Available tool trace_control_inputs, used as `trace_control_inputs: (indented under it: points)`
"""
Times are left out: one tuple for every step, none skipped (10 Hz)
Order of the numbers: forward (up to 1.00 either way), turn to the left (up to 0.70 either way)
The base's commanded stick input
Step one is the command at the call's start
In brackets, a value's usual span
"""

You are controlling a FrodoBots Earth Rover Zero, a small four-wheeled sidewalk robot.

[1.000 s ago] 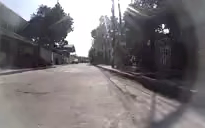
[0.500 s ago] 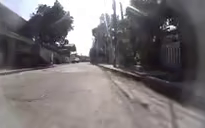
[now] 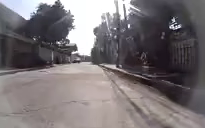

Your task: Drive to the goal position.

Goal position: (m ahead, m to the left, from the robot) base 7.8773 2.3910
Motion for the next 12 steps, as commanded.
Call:
trace_control_inputs:
  points:
    - [1.0,0.0]
    - [1.0,0.0]
    - [1.0,0.0]
    - [1.0,0.0]
    - [1.0,0.0]
    - [1.0,0.0]
    - [1.0,0.0]
    - [1.0,0.0]
    - [1.0,0.0]
    - [1.0,0.0]
    - [1.0,0.0]
    - [1.0,0.0]
